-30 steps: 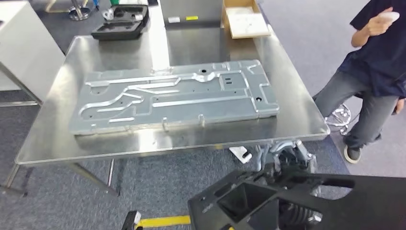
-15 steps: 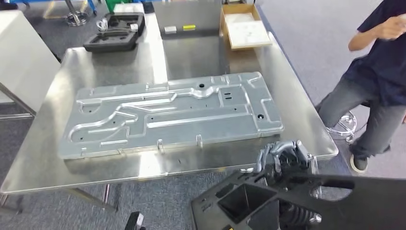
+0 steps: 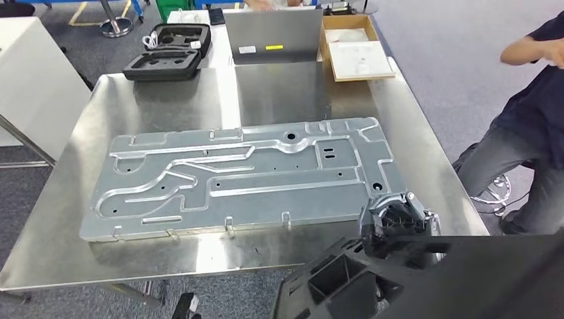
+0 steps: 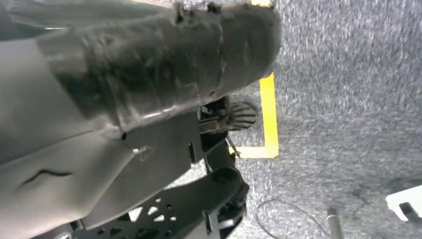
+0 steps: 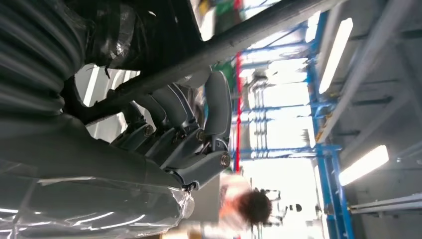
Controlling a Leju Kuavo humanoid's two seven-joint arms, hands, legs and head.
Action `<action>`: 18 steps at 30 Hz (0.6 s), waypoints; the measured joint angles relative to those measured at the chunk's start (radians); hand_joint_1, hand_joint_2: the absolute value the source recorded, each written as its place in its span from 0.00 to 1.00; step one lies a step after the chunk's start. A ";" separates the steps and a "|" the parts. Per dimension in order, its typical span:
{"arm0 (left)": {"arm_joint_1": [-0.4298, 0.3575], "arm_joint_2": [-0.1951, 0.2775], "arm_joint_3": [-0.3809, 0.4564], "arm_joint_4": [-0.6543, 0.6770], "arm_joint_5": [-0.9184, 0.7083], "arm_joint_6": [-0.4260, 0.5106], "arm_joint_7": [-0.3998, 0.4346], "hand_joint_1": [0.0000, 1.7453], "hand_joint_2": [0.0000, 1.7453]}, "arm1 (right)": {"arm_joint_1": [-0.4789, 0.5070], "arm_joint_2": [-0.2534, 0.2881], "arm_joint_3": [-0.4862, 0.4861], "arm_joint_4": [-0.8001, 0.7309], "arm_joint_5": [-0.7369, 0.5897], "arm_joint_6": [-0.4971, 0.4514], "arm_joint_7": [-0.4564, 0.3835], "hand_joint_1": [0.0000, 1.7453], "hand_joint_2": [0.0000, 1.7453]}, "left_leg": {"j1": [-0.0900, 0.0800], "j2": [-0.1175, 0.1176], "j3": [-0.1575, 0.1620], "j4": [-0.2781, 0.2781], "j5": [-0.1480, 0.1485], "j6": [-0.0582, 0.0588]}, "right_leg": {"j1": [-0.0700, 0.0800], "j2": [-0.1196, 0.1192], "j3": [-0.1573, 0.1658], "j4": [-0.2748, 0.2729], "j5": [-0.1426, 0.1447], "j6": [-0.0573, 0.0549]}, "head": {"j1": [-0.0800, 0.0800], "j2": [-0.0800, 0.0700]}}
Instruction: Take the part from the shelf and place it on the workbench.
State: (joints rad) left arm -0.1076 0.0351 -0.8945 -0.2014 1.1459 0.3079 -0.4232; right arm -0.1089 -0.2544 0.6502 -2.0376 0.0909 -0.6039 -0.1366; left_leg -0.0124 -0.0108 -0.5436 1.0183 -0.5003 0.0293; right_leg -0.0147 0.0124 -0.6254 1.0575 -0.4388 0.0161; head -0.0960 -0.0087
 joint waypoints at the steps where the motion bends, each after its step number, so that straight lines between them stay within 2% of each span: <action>1: -0.002 0.001 -0.001 0.000 -0.004 -0.002 0.005 0.00 0.00 | -0.024 -0.007 0.000 0.001 0.053 0.014 0.057 0.97 1.00 | -0.001 0.001 0.000 0.003 -0.003 -0.004 | 0.001 0.002 0.001 -0.006 -0.004 -0.005 | -0.001 0.000; 3: -0.003 0.004 -0.004 0.000 -0.012 -0.006 0.015 0.00 0.00 | -0.078 -0.028 -0.001 0.002 0.143 0.049 0.171 0.97 1.00 | -0.001 0.003 -0.004 0.008 -0.011 -0.012 | -0.001 0.005 0.001 -0.008 -0.004 -0.015 | -0.004 0.000; 4: -0.003 0.006 -0.006 0.000 -0.015 -0.008 0.019 0.00 0.00 | -0.108 -0.040 -0.002 0.004 0.180 0.068 0.222 0.97 1.00 | 0.000 0.003 -0.014 0.030 -0.025 -0.017 | -0.003 0.004 0.003 -0.011 -0.005 -0.019 | -0.006 0.000; 5: -0.004 0.008 -0.009 0.000 -0.018 -0.010 0.021 0.00 0.00 | -0.136 -0.052 -0.004 0.007 0.214 0.085 0.269 0.97 1.00 | 0.002 0.004 -0.035 0.073 -0.048 -0.022 | -0.004 0.003 0.005 -0.012 -0.005 -0.023 | -0.008 0.000; 7: -0.006 0.008 -0.014 0.000 -0.023 -0.014 0.025 0.00 0.00 | -0.182 -0.075 -0.009 0.014 0.271 0.111 0.338 0.97 1.00 | 0.007 0.005 -0.107 0.207 -0.102 -0.030 | -0.002 -0.001 0.006 -0.012 -0.008 -0.028 | -0.011 0.000; 8: -0.005 0.008 -0.016 0.000 -0.025 -0.016 0.027 0.00 0.00 | -0.201 -0.087 -0.011 0.019 0.298 0.124 0.370 0.97 1.00 | 0.008 0.005 -0.142 0.265 -0.116 -0.031 | -0.001 -0.003 0.007 -0.012 -0.009 -0.029 | -0.010 0.000; 9: -0.004 0.008 -0.018 0.000 -0.026 -0.017 0.030 0.00 0.00 | -0.222 -0.101 -0.013 0.026 0.329 0.139 0.404 0.97 1.00 | 0.009 0.005 -0.164 0.294 -0.113 -0.031 | 0.000 -0.004 0.007 -0.012 -0.010 -0.030 | -0.011 0.000; 10: -0.004 0.008 -0.021 0.000 -0.027 -0.018 0.033 0.00 0.00 | -0.246 -0.116 -0.015 0.034 0.365 0.155 0.440 0.97 1.00 | 0.009 0.005 -0.167 0.283 -0.090 -0.029 | 0.000 -0.003 0.009 -0.012 -0.011 -0.031 | -0.011 0.000; 12: -0.005 0.009 -0.024 0.000 -0.032 -0.020 0.038 0.00 0.00 | -0.298 -0.147 -0.026 0.052 0.436 0.185 0.504 0.97 1.00 | 0.008 0.005 -0.120 0.158 -0.008 -0.019 | 0.001 0.000 0.014 -0.012 -0.014 -0.030 | -0.011 0.000; 13: -0.006 0.009 -0.025 0.000 -0.033 -0.020 0.039 0.00 0.00 | -0.318 -0.161 -0.033 0.060 0.460 0.194 0.524 0.97 1.00 | 0.005 0.005 -0.089 0.088 0.022 -0.015 | 0.002 0.001 0.017 -0.012 -0.016 -0.027 | -0.010 0.000; 14: -0.008 0.009 -0.025 0.000 -0.035 -0.020 0.039 0.00 0.00 | -0.333 -0.175 -0.039 0.067 0.474 0.200 0.536 0.97 1.00 | 0.002 0.005 -0.066 0.037 0.039 -0.011 | 0.003 0.001 0.018 -0.013 -0.017 -0.024 | -0.010 0.000; 15: -0.009 0.010 -0.026 0.000 -0.036 -0.020 0.040 0.00 0.00 | -0.344 -0.187 -0.044 0.074 0.481 0.204 0.542 0.97 1.00 | -0.001 0.004 -0.055 0.013 0.041 -0.009 | 0.003 0.000 0.017 -0.014 -0.016 -0.020 | -0.010 0.000; 18: -0.010 0.009 -0.029 0.000 -0.038 -0.021 0.040 0.00 0.00 | -0.368 -0.217 -0.054 0.092 0.507 0.216 0.567 0.97 1.00 | -0.001 0.004 -0.047 -0.008 0.047 0.003 | 0.003 0.000 0.016 -0.018 -0.017 -0.006 | -0.009 0.000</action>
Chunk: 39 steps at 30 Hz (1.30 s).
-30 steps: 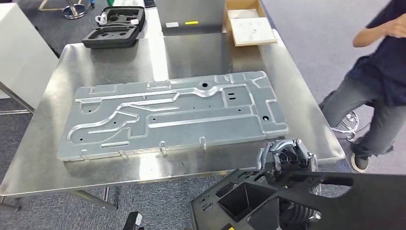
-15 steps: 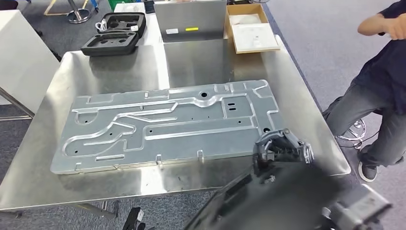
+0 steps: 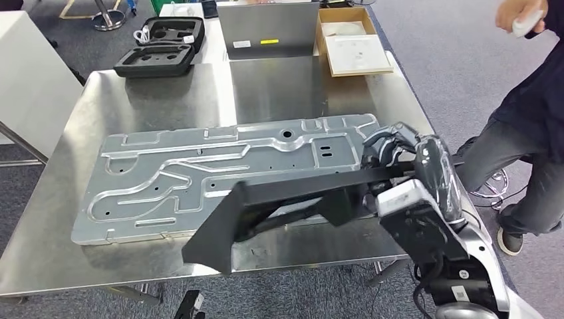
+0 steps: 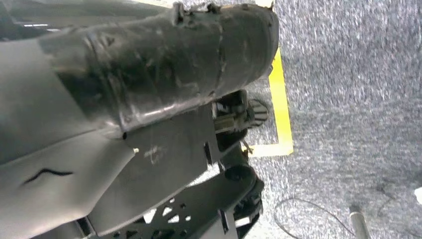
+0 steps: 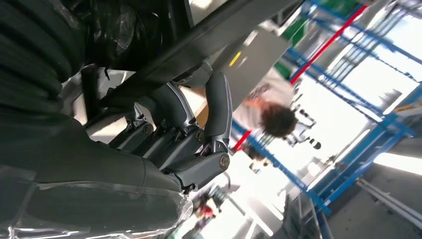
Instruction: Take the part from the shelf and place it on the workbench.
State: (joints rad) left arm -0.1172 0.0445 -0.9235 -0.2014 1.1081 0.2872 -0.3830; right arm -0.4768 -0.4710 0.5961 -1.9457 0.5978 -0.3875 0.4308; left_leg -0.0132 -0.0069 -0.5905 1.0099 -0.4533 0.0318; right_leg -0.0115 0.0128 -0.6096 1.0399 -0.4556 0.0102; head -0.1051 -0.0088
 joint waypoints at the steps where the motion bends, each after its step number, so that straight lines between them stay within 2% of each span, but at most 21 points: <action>1: 0.000 0.000 -0.001 0.000 -0.001 -0.001 0.000 0.00 0.00 | -0.007 -0.010 -0.003 0.004 0.016 0.008 0.012 0.97 1.00 | 0.002 0.001 0.006 -0.011 0.005 0.006 | 0.001 -0.001 -0.005 0.013 -0.010 0.004 | 0.001 0.000; 3: -0.003 0.000 -0.002 0.000 -0.003 -0.003 0.003 0.00 0.00 | -0.025 -0.034 -0.009 0.014 0.066 0.036 0.042 0.97 1.00 | 0.004 0.002 0.015 -0.025 0.012 0.015 | 0.003 -0.002 -0.045 0.099 -0.058 0.009 | 0.004 0.000; 5: -0.005 -0.001 -0.002 0.000 -0.006 -0.007 0.007 0.00 0.00 | -0.040 -0.063 -0.019 0.030 0.132 0.078 0.066 0.97 1.00 | 0.003 0.002 0.016 -0.026 0.010 0.020 | 0.002 -0.003 -0.109 0.229 -0.109 0.014 | 0.006 0.000; 6: -0.006 -0.001 -0.003 0.000 -0.008 -0.008 0.009 0.00 0.00 | -0.045 -0.077 -0.025 0.038 0.164 0.099 0.073 0.97 1.00 | 0.003 0.002 0.016 -0.024 0.008 0.022 | 0.000 -0.003 -0.130 0.269 -0.116 0.017 | 0.006 0.000; 7: -0.006 -0.002 -0.004 0.000 -0.009 -0.009 0.011 0.00 0.00 | -0.048 -0.091 -0.029 0.045 0.187 0.117 0.075 0.97 1.00 | 0.005 0.002 0.017 -0.020 0.005 0.021 | -0.003 -0.003 -0.134 0.271 -0.104 0.021 | 0.006 0.000; 8: -0.006 -0.002 -0.006 0.000 -0.010 -0.009 0.012 0.00 0.00 | -0.052 -0.106 -0.033 0.051 0.207 0.134 0.077 0.97 1.00 | 0.007 0.001 0.017 -0.015 0.001 0.020 | -0.008 -0.004 -0.119 0.234 -0.075 0.026 | 0.006 0.000; 10: -0.006 -0.003 -0.010 0.000 -0.011 -0.009 0.013 0.00 0.00 | -0.065 -0.141 -0.048 0.062 0.242 0.175 0.080 0.97 1.00 | 0.009 -0.001 0.015 0.005 -0.014 0.011 | -0.016 -0.008 -0.056 0.101 -0.013 0.035 | 0.007 0.000; 12: -0.008 -0.003 -0.014 0.000 -0.014 -0.010 0.013 0.00 0.00 | -0.076 -0.186 -0.073 0.068 0.274 0.231 0.082 0.97 1.00 | 0.007 -0.003 0.008 0.025 -0.027 0.000 | -0.017 -0.008 -0.018 0.023 0.006 0.032 | 0.009 0.000; 15: -0.008 -0.003 -0.018 0.000 -0.018 -0.012 0.013 0.00 0.00 | -0.079 -0.260 -0.115 0.077 0.306 0.330 0.083 0.97 1.00 | 0.007 -0.003 0.004 0.033 -0.035 -0.009 | -0.015 -0.005 -0.016 0.017 0.000 0.014 | 0.011 0.000; 17: -0.008 -0.003 -0.019 0.000 -0.019 -0.013 0.013 0.00 0.00 | -0.079 -0.303 -0.145 0.081 0.309 0.374 0.083 0.97 1.00 | 0.008 0.000 -0.009 0.071 -0.059 -0.018 | -0.018 -0.007 -0.009 0.013 -0.001 0.004 | 0.010 0.000; 20: -0.008 -0.004 -0.019 0.000 -0.019 -0.017 0.013 0.00 0.00 | -0.075 -0.352 -0.190 0.088 0.308 0.402 0.083 0.97 1.00 | 0.013 0.002 -0.079 0.224 -0.126 -0.026 | -0.016 -0.009 -0.001 0.011 -0.005 -0.004 | 0.008 0.000; 22: -0.008 -0.005 -0.019 0.000 -0.016 -0.020 0.010 0.00 0.00 | -0.064 -0.381 -0.211 0.092 0.305 0.419 0.083 0.97 1.00 | 0.014 0.002 -0.118 0.283 -0.128 -0.023 | -0.013 -0.008 0.001 0.011 -0.007 -0.006 | 0.008 0.000; 23: -0.008 -0.005 -0.019 0.000 -0.014 -0.022 0.009 0.00 0.00 | -0.058 -0.396 -0.222 0.095 0.302 0.427 0.083 0.97 1.00 | 0.013 0.002 -0.114 0.261 -0.102 -0.018 | -0.012 -0.008 0.003 0.011 -0.009 -0.006 | 0.008 0.000; 25: -0.008 -0.006 -0.019 0.000 -0.010 -0.024 0.006 0.00 0.00 | -0.044 -0.425 -0.245 0.101 0.295 0.441 0.083 0.97 1.00 | 0.011 0.001 -0.069 0.147 -0.032 -0.009 | -0.012 -0.006 0.008 0.010 -0.013 -0.004 | 0.009 0.000; 26: -0.008 -0.006 -0.019 0.000 -0.007 -0.024 0.004 0.00 0.00 | -0.033 -0.439 -0.257 0.105 0.291 0.446 0.083 0.97 1.00 | 0.008 0.000 -0.045 0.093 -0.011 -0.005 | -0.011 -0.005 0.009 0.010 -0.014 -0.002 | 0.009 0.000; 30: -0.007 -0.006 -0.019 0.000 0.001 -0.023 -0.002 0.00 0.00 | 0.044 -0.493 -0.318 0.119 0.291 0.444 0.083 0.97 1.00 | 0.000 -0.001 -0.017 0.022 -0.007 0.006 | -0.014 -0.005 0.005 0.001 -0.011 0.018 | 0.010 0.000; 32: -0.006 -0.005 -0.019 0.000 0.002 -0.022 -0.003 0.00 0.00 | 0.087 -0.516 -0.360 0.124 0.307 0.444 0.083 0.97 1.00 | 0.003 -0.001 -0.008 0.003 0.001 0.017 | -0.016 -0.006 -0.005 0.024 -0.030 0.025 | 0.010 0.000; 35: -0.007 -0.004 -0.019 0.000 0.005 -0.022 -0.006 0.00 0.00 | 0.151 -0.540 -0.418 0.133 0.347 0.469 0.083 0.97 1.00 | 0.002 0.000 -0.001 -0.005 0.004 0.027 | -0.014 -0.007 -0.084 0.187 -0.106 0.031 | 0.011 0.000; 36: -0.007 -0.004 -0.019 0.000 0.008 -0.022 -0.006 0.00 0.00 | 0.174 -0.546 -0.432 0.137 0.355 0.478 0.083 0.97 1.00 | 0.001 0.000 -0.001 -0.004 0.003 0.028 | -0.014 -0.007 -0.110 0.237 -0.120 0.033 | 0.011 0.000; 37: -0.006 -0.004 -0.019 0.000 0.010 -0.021 -0.007 0.00 0.00 | 0.196 -0.550 -0.444 0.141 0.359 0.485 0.083 0.97 1.00 | 0.001 0.000 -0.001 -0.003 0.001 0.029 | -0.015 -0.007 -0.123 0.255 -0.115 0.035 | 0.011 0.000; 39: -0.005 -0.005 -0.019 0.000 0.013 -0.019 -0.008 0.00 0.00 | 0.232 -0.557 -0.475 0.148 0.361 0.489 0.083 0.97 1.00 | 0.002 0.000 -0.001 0.004 -0.004 0.026 | -0.019 -0.009 -0.091 0.179 -0.059 0.039 | 0.011 0.000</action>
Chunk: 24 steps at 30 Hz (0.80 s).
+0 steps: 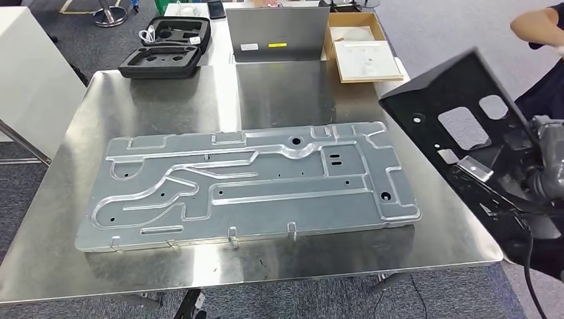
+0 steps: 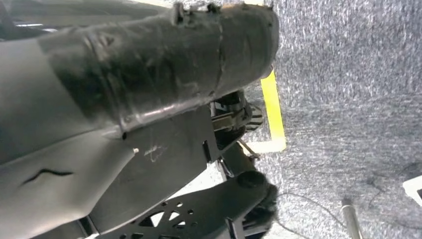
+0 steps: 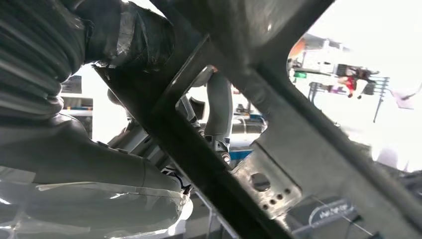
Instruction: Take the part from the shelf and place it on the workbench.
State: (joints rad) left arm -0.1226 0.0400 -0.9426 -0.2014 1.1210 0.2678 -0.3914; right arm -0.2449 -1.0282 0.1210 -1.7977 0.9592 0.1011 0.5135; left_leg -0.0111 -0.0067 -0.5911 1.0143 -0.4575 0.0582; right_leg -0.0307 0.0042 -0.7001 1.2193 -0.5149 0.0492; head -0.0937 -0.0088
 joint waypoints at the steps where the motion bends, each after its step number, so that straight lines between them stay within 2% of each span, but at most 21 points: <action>1: 0.000 0.000 0.000 0.000 0.000 0.001 -0.001 0.00 0.00 | 0.015 -0.002 -0.019 0.003 0.001 -0.001 0.000 0.97 1.00 | 0.000 -0.001 -0.001 0.006 -0.005 -0.003 | -0.002 0.000 0.031 -0.063 0.025 0.002 | 0.000 0.000; 3: -0.001 0.001 0.000 0.000 0.000 0.002 -0.001 0.00 0.00 | 0.040 -0.003 -0.056 0.006 0.009 -0.007 0.000 0.97 1.00 | -0.003 -0.003 -0.005 0.021 -0.015 -0.012 | -0.001 0.000 0.076 -0.150 0.051 -0.003 | 0.001 0.000; 6: -0.002 0.002 0.000 0.000 -0.001 0.002 0.000 0.00 0.00 | 0.042 -0.001 -0.077 0.005 0.052 -0.005 -0.002 0.97 1.00 | -0.007 -0.003 -0.010 0.026 -0.019 -0.022 | 0.001 0.004 0.080 -0.161 0.051 -0.020 | 0.002 0.000; 8: -0.005 0.002 0.000 0.000 -0.004 0.003 -0.001 0.00 0.00 | 0.008 0.005 -0.062 -0.002 0.104 0.009 -0.009 0.97 1.00 | -0.006 -0.002 -0.021 0.053 -0.039 -0.031 | -0.001 0.004 0.080 -0.162 0.053 -0.031 | 0.001 0.000; 9: -0.008 0.003 0.000 0.000 -0.006 0.003 -0.001 0.00 0.00 | -0.019 0.011 -0.049 -0.009 0.135 0.019 -0.016 0.97 1.00 | -0.005 -0.001 -0.039 0.091 -0.061 -0.037 | -0.002 0.004 0.080 -0.163 0.054 -0.035 | 0.001 0.000; 11: -0.013 0.003 0.000 0.000 -0.010 0.004 0.001 0.00 0.00 | -0.076 0.028 -0.010 -0.023 0.198 0.039 -0.036 0.97 1.00 | -0.003 0.000 -0.099 0.213 -0.114 -0.044 | 0.000 0.003 0.080 -0.163 0.054 -0.040 | 0.000 0.000; 12: -0.015 0.003 0.000 0.000 -0.013 0.004 0.003 0.00 0.00 | -0.104 0.041 0.015 -0.030 0.225 0.045 -0.051 0.97 1.00 | -0.003 0.000 -0.129 0.269 -0.130 -0.044 | 0.002 0.002 0.080 -0.163 0.054 -0.041 | 0.000 0.000; 13: -0.016 0.002 0.000 0.000 -0.015 0.004 0.005 0.00 0.00 | -0.130 0.055 0.044 -0.037 0.249 0.047 -0.068 0.97 1.00 | -0.003 0.000 -0.146 0.297 -0.130 -0.041 | 0.004 0.002 0.080 -0.163 0.053 -0.042 | 0.001 0.000; 14: -0.017 0.002 0.000 0.000 -0.018 0.005 0.008 0.00 0.00 | -0.156 0.072 0.076 -0.045 0.268 0.047 -0.085 0.97 1.00 | -0.004 0.000 -0.146 0.287 -0.111 -0.037 | 0.006 0.002 0.081 -0.163 0.053 -0.043 | 0.001 0.000; 15: -0.019 0.002 0.000 0.000 -0.020 0.006 0.010 0.00 0.00 | -0.181 0.090 0.110 -0.054 0.286 0.047 -0.099 0.97 1.00 | -0.006 0.000 -0.127 0.240 -0.078 -0.031 | 0.008 0.002 0.082 -0.163 0.053 -0.043 | 0.001 0.000; 16: -0.022 0.002 0.000 0.000 -0.022 0.007 0.012 0.00 0.00 | -0.207 0.111 0.144 -0.064 0.303 0.048 -0.109 0.97 1.00 | -0.010 0.000 -0.097 0.171 -0.041 -0.024 | 0.008 0.002 0.083 -0.163 0.052 -0.044 | 0.001 0.000; 18: -0.030 0.002 0.000 0.000 -0.025 0.011 0.015 0.00 0.00 | -0.257 0.160 0.217 -0.083 0.335 0.053 -0.123 0.97 1.00 | -0.019 0.000 -0.041 0.050 0.002 -0.014 | 0.009 0.001 0.083 -0.165 0.053 -0.042 | 0.001 0.000; 19: -0.033 0.002 0.000 0.000 -0.026 0.013 0.017 0.00 0.00 | -0.278 0.185 0.254 -0.091 0.347 0.057 -0.129 0.97 1.00 | -0.023 0.000 -0.027 0.020 0.008 -0.011 | 0.008 0.001 0.083 -0.168 0.054 -0.040 | 0.001 0.000; 22: -0.037 0.002 0.000 0.000 -0.031 0.016 0.020 0.00 0.00 | -0.324 0.254 0.358 -0.106 0.364 0.062 -0.143 0.97 1.00 | -0.024 -0.002 -0.014 -0.007 0.017 -0.007 | 0.005 -0.002 0.086 -0.176 0.057 -0.031 | 0.002 0.000; 24: -0.039 0.001 0.000 0.000 -0.033 0.019 0.021 0.00 0.00 | -0.354 0.296 0.412 -0.111 0.367 0.062 -0.149 0.97 1.00 | -0.019 -0.002 0.000 -0.033 0.030 -0.002 | 0.008 -0.003 0.072 -0.142 0.031 -0.028 | 0.004 0.000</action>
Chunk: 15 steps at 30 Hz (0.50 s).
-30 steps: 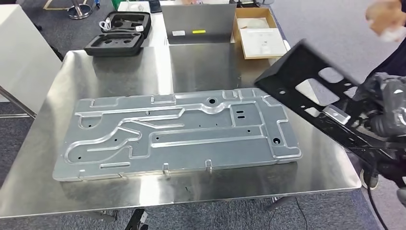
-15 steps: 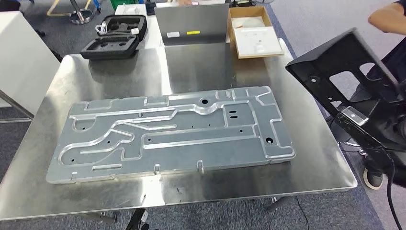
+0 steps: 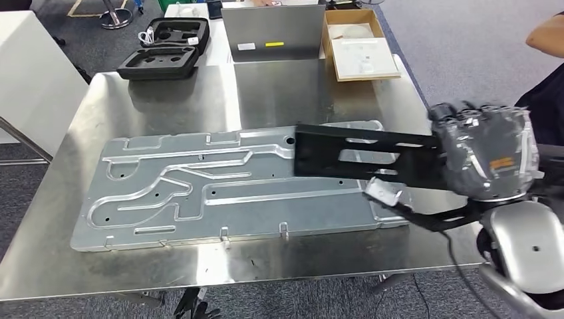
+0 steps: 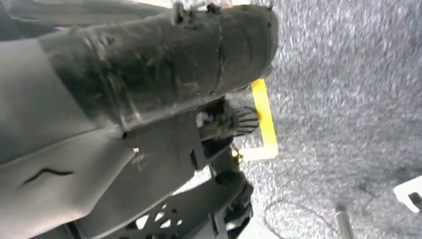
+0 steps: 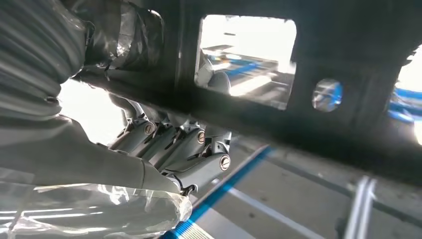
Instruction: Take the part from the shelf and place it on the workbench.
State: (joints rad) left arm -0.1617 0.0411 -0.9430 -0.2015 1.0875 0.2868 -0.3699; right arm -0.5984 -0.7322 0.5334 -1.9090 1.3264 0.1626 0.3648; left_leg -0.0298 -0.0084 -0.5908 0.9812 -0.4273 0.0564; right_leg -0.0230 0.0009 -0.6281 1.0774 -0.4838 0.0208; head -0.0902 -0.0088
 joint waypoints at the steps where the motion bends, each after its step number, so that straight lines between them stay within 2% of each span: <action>1: -0.002 -0.001 0.000 0.000 -0.001 0.001 0.001 0.00 0.00 | -0.014 0.021 0.027 -0.001 0.001 0.000 -0.001 0.97 1.00 | 0.002 0.001 0.005 -0.008 0.004 0.002 | 0.001 -0.001 -0.021 0.048 -0.027 0.000 | 0.001 0.000; 3: -0.005 -0.005 0.000 0.000 -0.002 0.002 0.004 0.00 0.00 | -0.032 0.064 0.082 -0.002 -0.002 -0.001 -0.004 0.97 1.00 | 0.003 0.001 0.006 -0.008 0.004 0.005 | 0.003 0.000 -0.077 0.168 -0.077 0.004 | 0.003 0.000; 4: -0.006 -0.007 0.000 0.000 -0.003 0.002 0.005 0.00 0.00 | -0.036 0.084 0.105 -0.001 -0.004 -0.002 -0.007 0.97 1.00 | 0.003 0.001 0.005 -0.005 0.002 0.005 | 0.001 -0.001 -0.096 0.206 -0.084 0.006 | 0.003 0.000; 5: -0.006 -0.009 0.000 0.000 -0.004 0.002 0.008 0.00 0.00 | -0.041 0.103 0.126 -0.001 -0.007 -0.003 -0.010 0.97 1.00 | 0.005 0.000 0.005 -0.001 -0.001 0.003 | -0.001 -0.001 -0.100 0.210 -0.072 0.010 | 0.003 0.000; 6: -0.005 -0.010 0.000 0.000 -0.006 0.002 0.011 0.00 0.00 | -0.049 0.121 0.144 -0.001 -0.010 -0.004 -0.014 0.97 1.00 | 0.008 -0.001 0.004 0.007 -0.006 0.000 | -0.004 -0.001 -0.083 0.173 -0.043 0.014 | 0.003 0.000; 7: -0.006 -0.011 0.000 0.000 -0.008 0.002 0.013 0.00 0.00 | -0.059 0.139 0.161 0.000 -0.013 -0.007 -0.017 0.97 1.00 | 0.012 -0.001 0.003 0.017 -0.013 -0.005 | -0.007 -0.001 -0.055 0.110 -0.012 0.018 | 0.003 0.000; 8: -0.007 -0.011 0.000 0.000 -0.011 0.002 0.016 0.00 0.00 | -0.069 0.158 0.179 0.000 -0.015 -0.011 -0.020 0.97 1.00 | 0.013 -0.002 -0.001 0.029 -0.020 -0.012 | -0.008 -0.001 -0.024 0.052 0.009 0.022 | 0.004 0.000; 9: -0.008 -0.011 0.000 0.000 -0.014 0.003 0.019 0.00 0.00 | -0.079 0.176 0.198 0.001 -0.017 -0.016 -0.024 0.97 1.00 | 0.014 -0.003 -0.005 0.041 -0.027 -0.018 | -0.007 0.001 -0.003 0.008 0.022 0.020 | 0.007 0.000; 10: -0.010 -0.011 0.000 0.000 -0.017 0.003 0.021 0.00 0.00 | -0.087 0.195 0.218 0.002 -0.017 -0.022 -0.029 0.97 1.00 | 0.014 -0.004 -0.010 0.049 -0.031 -0.024 | -0.005 0.002 0.006 -0.011 0.022 0.015 | 0.007 0.000; 13: -0.013 -0.012 0.000 0.000 -0.023 0.003 0.025 0.00 0.00 | -0.108 0.256 0.277 0.006 -0.001 -0.029 -0.055 0.97 1.00 | 0.015 -0.004 -0.019 0.056 -0.033 -0.036 | 0.000 0.005 0.003 -0.011 0.023 -0.010 | 0.002 0.000; 15: -0.015 -0.013 0.000 0.000 -0.024 0.005 0.027 0.00 0.00 | -0.127 0.295 0.316 0.010 0.019 -0.025 -0.070 0.97 1.00 | 0.018 -0.003 -0.036 0.093 -0.059 -0.047 | -0.001 0.004 0.004 -0.015 0.026 -0.022 | 0.000 0.000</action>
State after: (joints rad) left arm -0.1769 0.0282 -0.9431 -0.2017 1.0638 0.2913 -0.3427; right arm -0.7250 -0.4369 0.8489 -1.8994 1.3451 0.1377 0.2951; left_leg -0.0121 -0.0113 -0.6263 1.0742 -0.4861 0.0091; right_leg -0.0236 0.0047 -0.6238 1.0625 -0.4579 -0.0007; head -0.0907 -0.0088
